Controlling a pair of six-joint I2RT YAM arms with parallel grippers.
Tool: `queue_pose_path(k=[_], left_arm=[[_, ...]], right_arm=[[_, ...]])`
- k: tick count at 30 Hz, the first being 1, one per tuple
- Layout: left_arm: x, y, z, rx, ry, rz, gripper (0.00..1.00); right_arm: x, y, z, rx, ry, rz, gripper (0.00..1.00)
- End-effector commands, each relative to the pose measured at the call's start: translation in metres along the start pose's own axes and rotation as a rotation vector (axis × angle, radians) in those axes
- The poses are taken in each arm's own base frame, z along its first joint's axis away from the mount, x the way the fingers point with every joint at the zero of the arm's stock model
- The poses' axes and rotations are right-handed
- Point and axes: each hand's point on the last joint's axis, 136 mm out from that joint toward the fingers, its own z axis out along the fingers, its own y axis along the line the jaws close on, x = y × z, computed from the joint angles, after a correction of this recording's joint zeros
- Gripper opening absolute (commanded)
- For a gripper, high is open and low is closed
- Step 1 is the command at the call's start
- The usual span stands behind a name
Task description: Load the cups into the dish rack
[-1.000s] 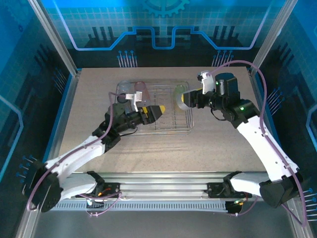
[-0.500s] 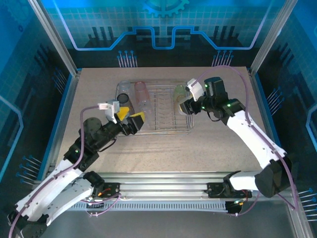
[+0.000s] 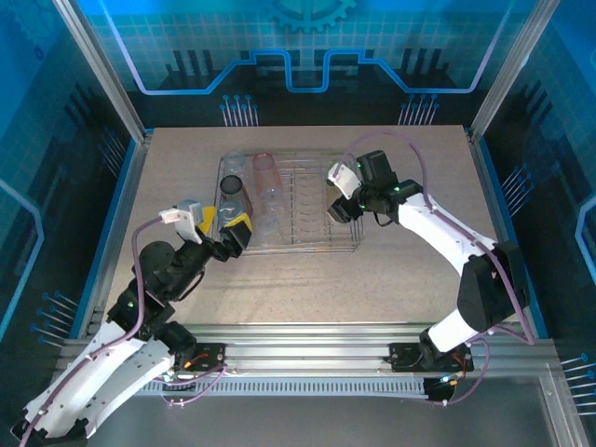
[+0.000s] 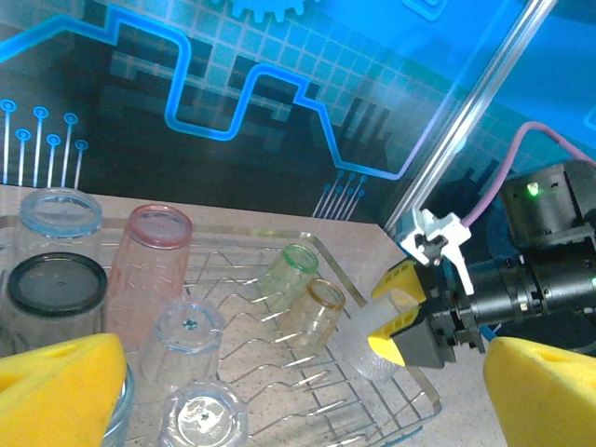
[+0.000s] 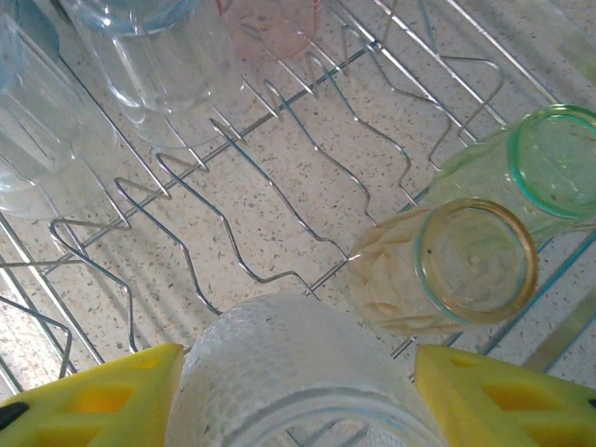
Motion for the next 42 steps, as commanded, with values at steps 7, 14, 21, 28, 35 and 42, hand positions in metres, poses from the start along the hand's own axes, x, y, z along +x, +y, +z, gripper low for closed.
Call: queue_pose_path(k=[7, 14, 21, 28, 35, 42], left_arm=[[-0.001, 0.019, -0.009, -0.083, -0.049, 0.017, 0.99], [0.003, 0.024, -0.008, -0.102, -0.055, 0.007, 1.0], [0.004, 0.023, -0.006, -0.096, -0.043, 0.003, 1.0], [0.004, 0.023, -0.006, -0.101, -0.041, 0.008, 0.99], [0.006, 0.027, -0.006, -0.124, -0.027, 0.008, 0.99], [0.008, 0.028, -0.005, -0.137, 0.001, 0.014, 1.0]], right_arm=[[0.006, 0.001, 0.025, 0.048, -0.012, -0.122, 0.36], [0.019, 0.002, 0.037, 0.056, -0.006, -0.146, 0.38], [0.027, 0.001, 0.049, 0.057, 0.01, -0.171, 0.46], [0.034, -0.004, 0.059, 0.063, 0.059, -0.173, 0.59], [0.046, -0.008, 0.064, 0.052, 0.171, -0.116, 0.84], [0.041, -0.006, 0.059, 0.066, 0.155, -0.115, 0.89]])
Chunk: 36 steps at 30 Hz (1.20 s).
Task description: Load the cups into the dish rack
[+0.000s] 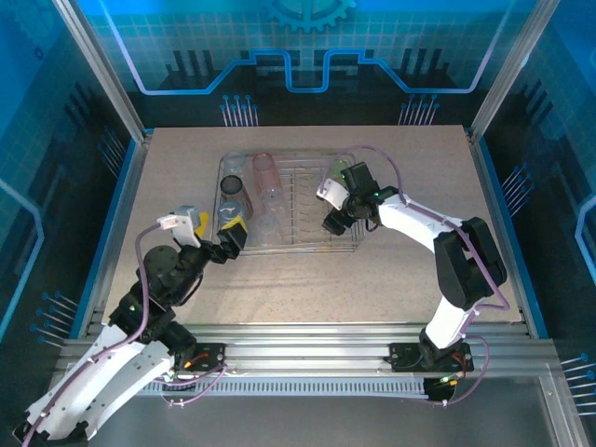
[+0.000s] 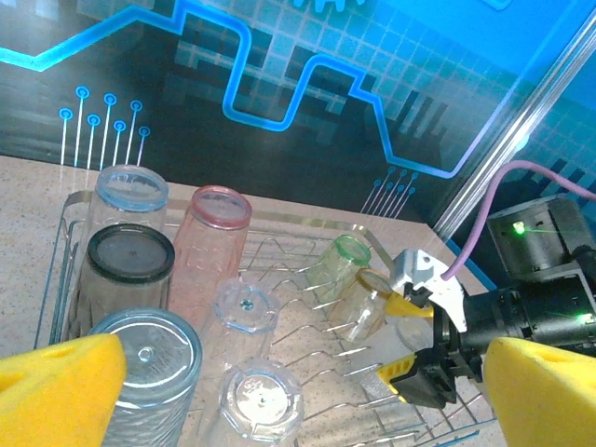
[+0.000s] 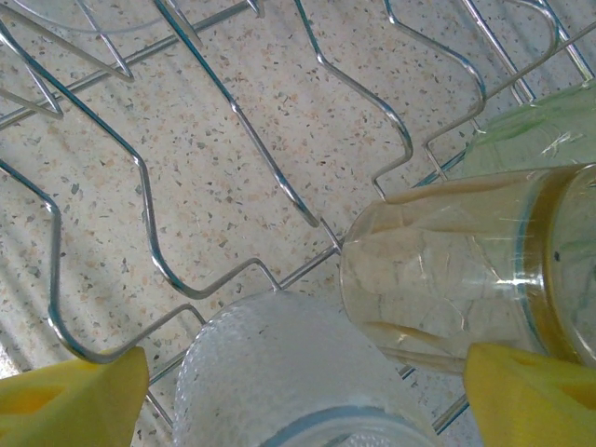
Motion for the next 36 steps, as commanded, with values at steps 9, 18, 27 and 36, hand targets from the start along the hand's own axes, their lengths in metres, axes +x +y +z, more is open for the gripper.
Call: queue_pose_path(k=[9, 18, 27, 36], left_arm=[[-0.007, 0.055, -0.005, -0.37, 0.056, 0.093, 0.99], [-0.032, 0.072, 0.008, -0.515, 0.075, 0.313, 0.99], [-0.055, 0.149, 0.004, -0.708, 0.041, 0.145, 0.99], [-0.01, 0.244, 0.006, -0.824, 0.057, -0.01, 0.99]], right_arm=[[-0.019, -0.002, -0.037, 0.041, -0.04, 0.017, 0.91], [-0.028, -0.028, -0.085, 0.2, -0.166, 0.026, 0.96], [0.012, -0.097, -0.144, 0.474, -0.408, 0.303, 1.0], [0.084, -0.147, -0.183, 0.655, -0.616, 0.683, 1.0]])
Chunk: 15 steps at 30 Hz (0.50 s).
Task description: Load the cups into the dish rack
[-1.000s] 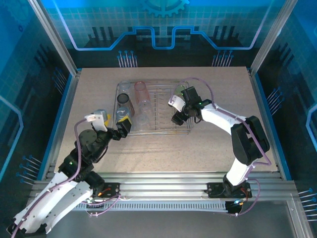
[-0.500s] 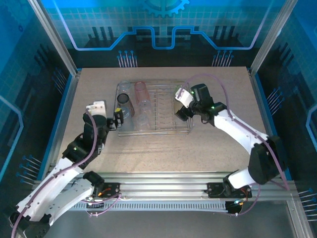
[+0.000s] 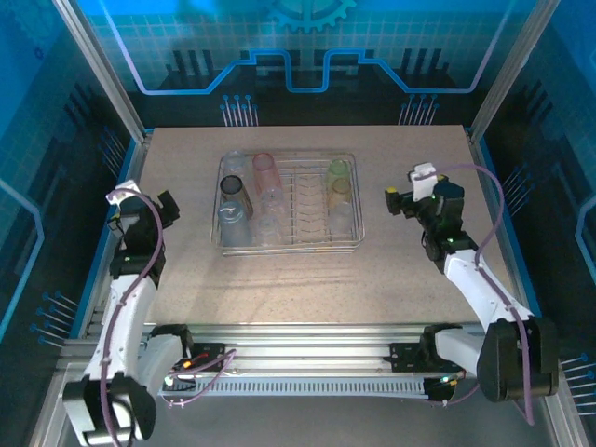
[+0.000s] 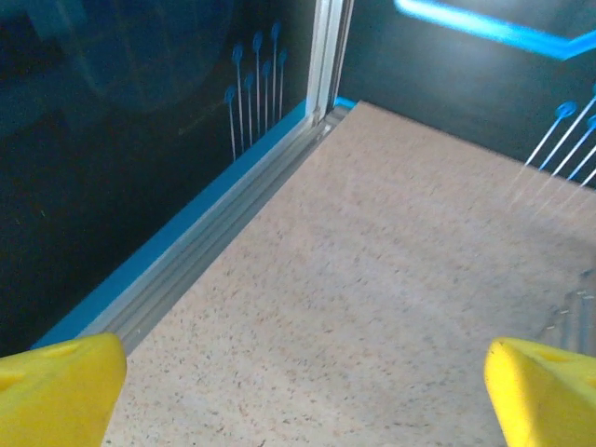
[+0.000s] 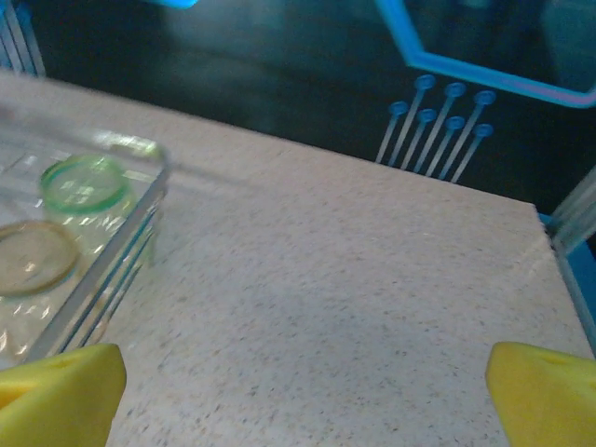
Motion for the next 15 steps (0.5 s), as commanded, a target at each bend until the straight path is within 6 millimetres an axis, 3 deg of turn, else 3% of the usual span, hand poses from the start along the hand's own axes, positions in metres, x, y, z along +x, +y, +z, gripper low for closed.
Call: queue_pose_path(k=[1, 7, 10, 15], left_arm=[[0.016, -0.012, 0.018, 0.117, 0.013, -0.062, 1.0], [0.053, -0.037, 0.04, 0.28, 0.07, -0.043, 0.99], [0.073, -0.051, 0.046, 0.37, 0.097, -0.011, 1.0], [0.084, -0.06, 0.053, 0.43, 0.071, -0.013, 0.99]], right_arm=[[-0.003, -0.026, -0.001, 0.06, -0.1, 0.187, 1.0], [0.056, -0.032, 0.015, 0.058, -0.065, 0.283, 1.0], [0.076, -0.028, 0.027, 0.032, 0.025, 0.322, 1.0], [0.1, -0.023, 0.041, 0.025, 0.061, 0.316, 1.0]])
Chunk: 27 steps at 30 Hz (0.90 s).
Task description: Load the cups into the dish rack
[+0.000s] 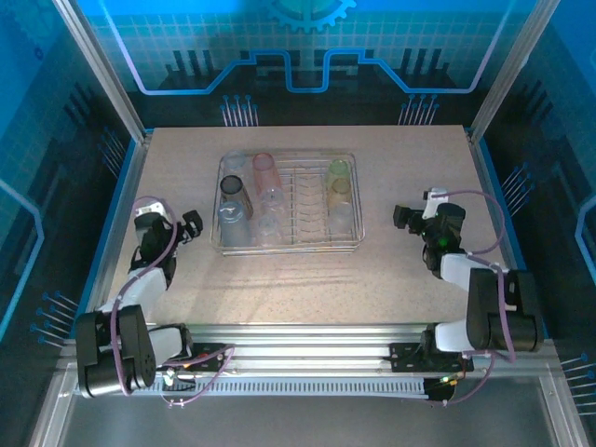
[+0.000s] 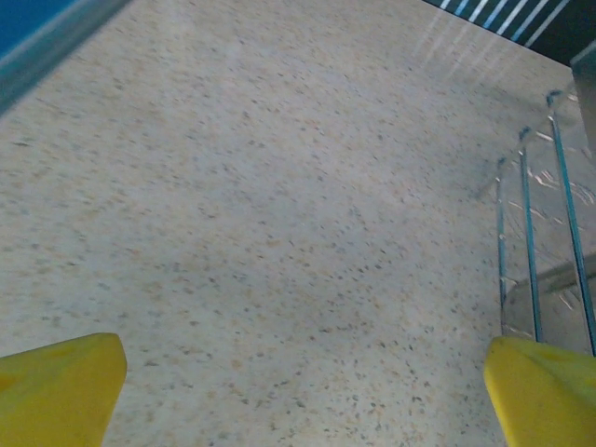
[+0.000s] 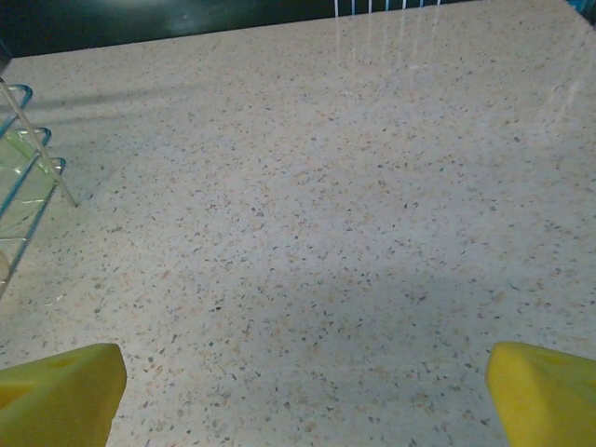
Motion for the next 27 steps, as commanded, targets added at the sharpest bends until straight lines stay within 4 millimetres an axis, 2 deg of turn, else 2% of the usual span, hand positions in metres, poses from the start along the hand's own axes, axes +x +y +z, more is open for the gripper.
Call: queue_pose_path(k=[1, 8, 12, 16, 20, 23, 24, 27], left_arm=[[-0.018, -0.02, 0.003, 0.121, -0.093, 0.045, 0.99], [-0.011, -0.036, 0.017, 0.222, -0.065, 0.003, 0.99], [-0.015, -0.033, 0.019, 0.176, -0.09, 0.021, 0.99], [-0.018, -0.039, 0.024, 0.177, -0.108, 0.065, 0.99], [-0.019, -0.042, 0.03, 0.181, -0.097, 0.083, 0.99], [-0.017, -0.051, 0.033, 0.22, -0.071, 0.105, 0.99], [-0.017, -0.054, 0.033, 0.232, -0.072, 0.111, 0.99], [-0.017, -0.061, 0.029, 0.274, -0.09, 0.127, 0.99]], right_arm=[[-0.016, 0.0, 0.004, -0.004, -0.064, 0.012, 1.0], [-0.017, 0.014, 0.015, -0.079, -0.017, -0.021, 1.0], [-0.016, 0.022, 0.019, -0.123, 0.003, -0.038, 1.0], [-0.015, 0.024, 0.019, -0.122, 0.005, -0.051, 1.0], [-0.014, 0.034, 0.015, -0.131, -0.031, -0.109, 1.0], [0.002, 0.045, 0.014, -0.103, -0.071, -0.194, 1.0], [-0.001, 0.047, 0.012, -0.089, -0.135, -0.205, 1.0], [-0.003, 0.029, 0.007, -0.009, -0.157, -0.15, 1.0]])
